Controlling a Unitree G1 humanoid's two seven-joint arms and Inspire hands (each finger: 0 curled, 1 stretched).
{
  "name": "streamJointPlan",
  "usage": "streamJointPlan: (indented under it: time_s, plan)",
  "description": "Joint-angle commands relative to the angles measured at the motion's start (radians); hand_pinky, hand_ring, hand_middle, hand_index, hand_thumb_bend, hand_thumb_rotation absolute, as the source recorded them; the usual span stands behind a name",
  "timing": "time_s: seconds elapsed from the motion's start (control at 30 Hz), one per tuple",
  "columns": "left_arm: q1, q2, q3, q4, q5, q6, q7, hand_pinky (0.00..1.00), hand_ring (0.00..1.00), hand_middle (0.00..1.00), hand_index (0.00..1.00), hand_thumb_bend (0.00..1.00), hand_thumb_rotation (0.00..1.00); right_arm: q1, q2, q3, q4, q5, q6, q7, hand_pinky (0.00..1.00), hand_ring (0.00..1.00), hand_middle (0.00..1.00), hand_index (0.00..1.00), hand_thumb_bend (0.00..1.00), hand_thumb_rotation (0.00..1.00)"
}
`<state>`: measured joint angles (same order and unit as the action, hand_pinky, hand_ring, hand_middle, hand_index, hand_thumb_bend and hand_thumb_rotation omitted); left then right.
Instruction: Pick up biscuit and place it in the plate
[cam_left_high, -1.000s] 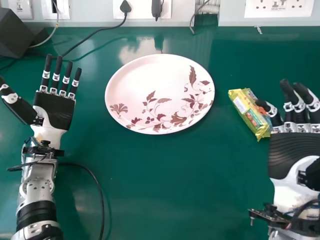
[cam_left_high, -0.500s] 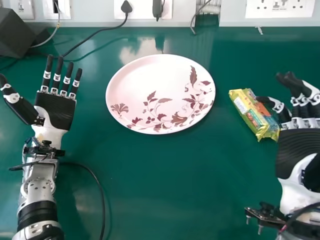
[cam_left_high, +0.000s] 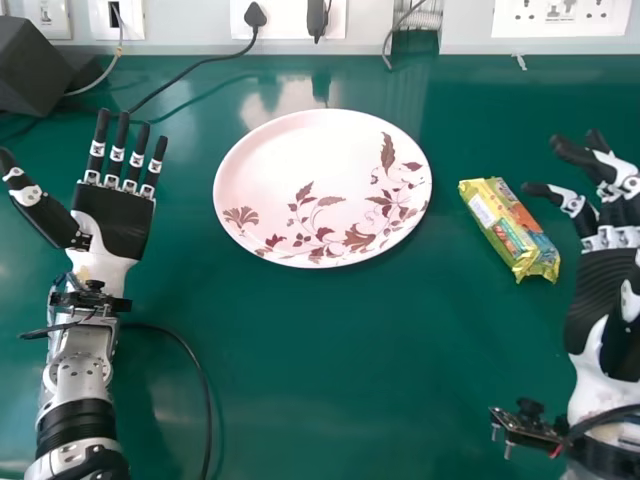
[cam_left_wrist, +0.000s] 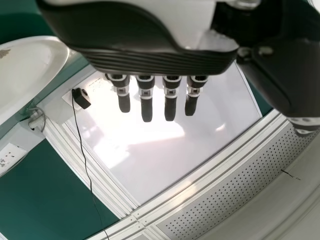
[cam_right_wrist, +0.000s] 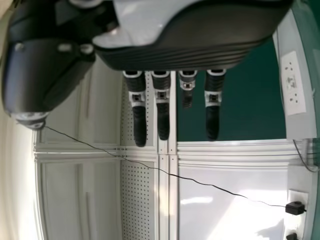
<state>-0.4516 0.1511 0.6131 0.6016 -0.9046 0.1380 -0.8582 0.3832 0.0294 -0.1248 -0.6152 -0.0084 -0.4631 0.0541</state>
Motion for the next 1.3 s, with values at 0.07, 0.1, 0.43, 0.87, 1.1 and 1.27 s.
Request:
streamJointPlan:
  time_s: [0.07, 0.1, 0.43, 0.87, 1.1, 1.27]
  plan:
    - [0.07, -0.033, 0.003, 0.077, 0.009, 0.009, -0.015, 1.0, 0.93, 0.97, 0.99, 1.0, 0.86, -0.012, -0.01, -0.015, -0.019, -0.053, 0.007, -0.023, 0.63, 0.75, 0.78, 0.68, 0.91, 0.12]
    - [0.068, -0.032, 0.004, 0.081, 0.009, 0.007, -0.016, 1.0, 0.93, 0.97, 0.99, 1.0, 0.87, -0.019, -0.013, -0.018, -0.015, -0.062, 0.002, -0.027, 0.63, 0.75, 0.78, 0.68, 0.91, 0.12]
    - [0.058, -0.029, 0.004, 0.109, 0.011, 0.001, -0.028, 0.92, 0.94, 0.96, 0.97, 1.0, 0.92, -0.059, -0.017, -0.034, -0.028, -0.237, 0.026, -0.089, 0.63, 0.75, 0.78, 0.68, 0.9, 0.14]
    - [0.041, -0.023, 0.007, 0.145, 0.01, 0.003, -0.052, 0.86, 0.92, 0.97, 0.98, 1.0, 0.98, -0.055, -0.07, -0.065, -0.038, -0.414, 0.015, -0.142, 0.65, 0.75, 0.8, 0.69, 0.88, 0.13]
    - [0.038, -0.026, 0.006, 0.147, 0.011, 0.004, -0.049, 0.81, 0.92, 0.96, 0.97, 1.0, 1.0, -0.054, -0.097, -0.081, -0.041, -0.497, 0.003, -0.166, 0.65, 0.75, 0.81, 0.69, 0.89, 0.12]
    - [0.035, -0.024, 0.007, 0.153, 0.01, 0.004, -0.059, 0.91, 0.92, 0.96, 0.98, 1.0, 1.0, -0.035, -0.101, -0.092, -0.074, -0.576, 0.033, -0.166, 0.65, 0.76, 0.81, 0.7, 0.88, 0.13]
